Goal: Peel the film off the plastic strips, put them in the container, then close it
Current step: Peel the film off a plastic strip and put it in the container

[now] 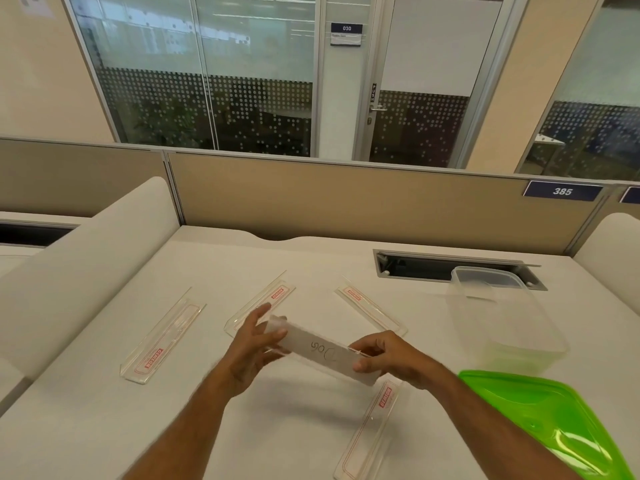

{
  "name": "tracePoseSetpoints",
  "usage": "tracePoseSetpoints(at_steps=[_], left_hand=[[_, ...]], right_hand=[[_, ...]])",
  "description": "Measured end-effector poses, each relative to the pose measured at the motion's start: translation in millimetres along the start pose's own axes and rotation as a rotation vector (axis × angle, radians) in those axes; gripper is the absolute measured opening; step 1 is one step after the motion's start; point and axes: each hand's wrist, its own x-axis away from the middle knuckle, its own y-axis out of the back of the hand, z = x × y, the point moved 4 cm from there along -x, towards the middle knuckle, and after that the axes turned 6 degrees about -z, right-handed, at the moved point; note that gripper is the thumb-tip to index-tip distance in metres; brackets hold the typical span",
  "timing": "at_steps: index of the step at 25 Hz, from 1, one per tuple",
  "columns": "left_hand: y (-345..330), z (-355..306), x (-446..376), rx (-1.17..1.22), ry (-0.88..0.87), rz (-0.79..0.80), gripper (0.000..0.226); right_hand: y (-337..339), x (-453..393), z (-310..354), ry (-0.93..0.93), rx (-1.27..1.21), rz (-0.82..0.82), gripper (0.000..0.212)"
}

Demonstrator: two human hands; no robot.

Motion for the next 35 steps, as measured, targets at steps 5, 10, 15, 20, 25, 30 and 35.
tracePoseSetpoints(at_steps=[5, 10, 15, 20, 25, 30, 35], left_hand=[[-45.0, -13.8, 2.9, -0.004, -0.101, -0.03, 0.101], [-83.3, 7.2, 9.0, -0.343, -0.146, -0.07, 0.105], [-88.1, 11.3, 12.2, -0.593, -0.23, -0.071, 0.083], [-81.8, -4.8, 8.2, -0.714, -0.347, -0.055, 0.067], [-72.7, -7.2, 6.1, -0.825, -0.344, 0.037, 0.065], [-67.7, -7.8, 13.1, -0.811, -0.36, 0.106, 0.073], [-53.5, -12.4, 20.7, -0.502, -0.356, 0.108, 0.091]], right_hand=[[-19.7, -3.0, 6.0, -0.052, -0.045, 0.004, 0.034], [-40.4, -3.6, 19.0, -0.008, -0.21, -0.013, 0.058], [-42.6, 0.7, 21.1, 0.069, -0.133, 0.006, 0.074], [-19.2, 3.6, 21.7, 0.099, -0.292, -0.03, 0.079], [26.4, -0.3, 19.3, 0.191, -0.781, -0.312, 0.084], [43.9, 1.5, 14.4, 0.187, -0.78, -0.375, 0.054], [47.0, 6.2, 4.4, 0.19, -0.828, -0.382, 0.055]])
